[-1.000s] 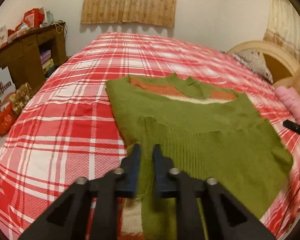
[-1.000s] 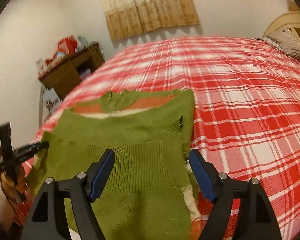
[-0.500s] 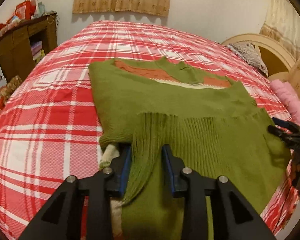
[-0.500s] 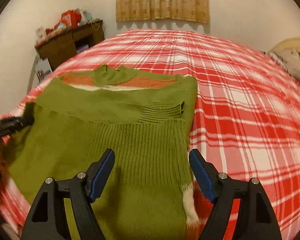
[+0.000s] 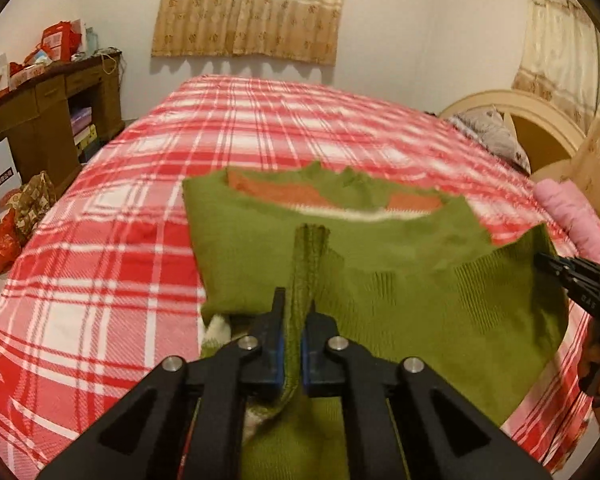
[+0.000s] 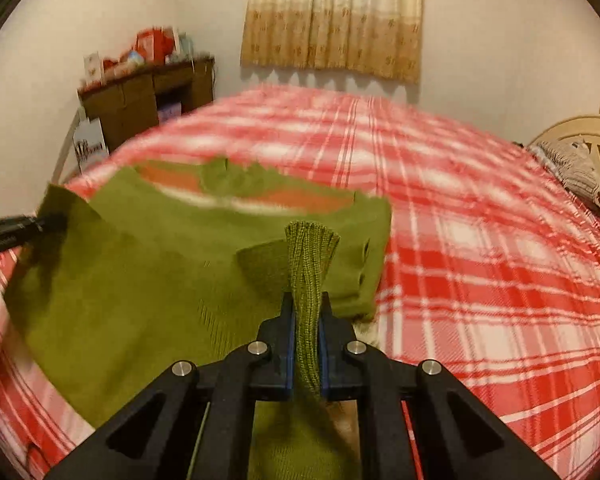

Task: Fold small clothes
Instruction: 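Lift the hem with both grippers and carry it toward the collar, then lay the hem over the collar and open both grippers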

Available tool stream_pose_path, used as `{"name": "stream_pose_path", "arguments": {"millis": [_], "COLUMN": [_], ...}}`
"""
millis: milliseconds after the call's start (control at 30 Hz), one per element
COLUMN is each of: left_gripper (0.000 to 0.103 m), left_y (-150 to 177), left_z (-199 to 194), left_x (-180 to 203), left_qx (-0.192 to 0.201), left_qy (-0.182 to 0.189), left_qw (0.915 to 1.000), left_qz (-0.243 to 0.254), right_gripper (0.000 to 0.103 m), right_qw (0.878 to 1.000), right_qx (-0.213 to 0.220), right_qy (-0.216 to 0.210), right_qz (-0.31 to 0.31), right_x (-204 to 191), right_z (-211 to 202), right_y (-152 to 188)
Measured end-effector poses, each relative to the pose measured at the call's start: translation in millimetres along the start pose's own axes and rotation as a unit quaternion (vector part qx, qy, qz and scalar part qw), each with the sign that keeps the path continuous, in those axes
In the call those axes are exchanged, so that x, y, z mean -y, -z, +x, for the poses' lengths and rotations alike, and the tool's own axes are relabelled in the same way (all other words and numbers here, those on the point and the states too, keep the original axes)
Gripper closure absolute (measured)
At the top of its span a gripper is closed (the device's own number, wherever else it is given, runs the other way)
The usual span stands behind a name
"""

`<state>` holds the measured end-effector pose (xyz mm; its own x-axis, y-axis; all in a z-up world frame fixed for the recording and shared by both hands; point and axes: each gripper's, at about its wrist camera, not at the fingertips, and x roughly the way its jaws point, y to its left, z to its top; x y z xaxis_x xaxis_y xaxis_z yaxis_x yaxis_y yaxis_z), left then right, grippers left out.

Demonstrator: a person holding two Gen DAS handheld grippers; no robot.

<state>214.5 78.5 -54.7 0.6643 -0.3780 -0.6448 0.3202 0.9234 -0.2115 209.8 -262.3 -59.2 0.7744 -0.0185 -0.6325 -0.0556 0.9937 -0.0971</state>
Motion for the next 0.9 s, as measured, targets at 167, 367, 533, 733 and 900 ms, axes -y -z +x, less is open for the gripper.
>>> {"name": "stream_pose_path", "arguments": {"millis": [167,367,533,733,900], "left_gripper": [0.098,0.098,0.098,0.098,0.098], "left_y": [-25,-54,-82,-115,-114], "left_z": [6,20,35,70,123], "left_x": [-7,-22,-35,-42,-48], "left_qx": [0.007,0.016,0.028,0.04,0.019], "left_qy": [-0.006,-0.02,-0.035,-0.058,-0.094], "left_qw": [0.9997,0.9984,0.9967,0.9955,0.993], "left_qz": [-0.023,-0.05,-0.067,-0.063,-0.068], "right_gripper": [0.095,0.095,0.095,0.095,0.095], "right_qw": [0.999,0.999,0.998,0.997,0.998], "right_qx": [0.032,0.046,0.055,0.049,0.009], "right_qy": [0.008,0.016,0.032,0.054,0.06], "right_qz": [-0.011,-0.018,-0.03,-0.019,-0.006], "right_x": [-4,-3,0,16,26], "right_z": [-10,5,30,93,161], "right_y": [-29,-60,-90,-126,-118]}}
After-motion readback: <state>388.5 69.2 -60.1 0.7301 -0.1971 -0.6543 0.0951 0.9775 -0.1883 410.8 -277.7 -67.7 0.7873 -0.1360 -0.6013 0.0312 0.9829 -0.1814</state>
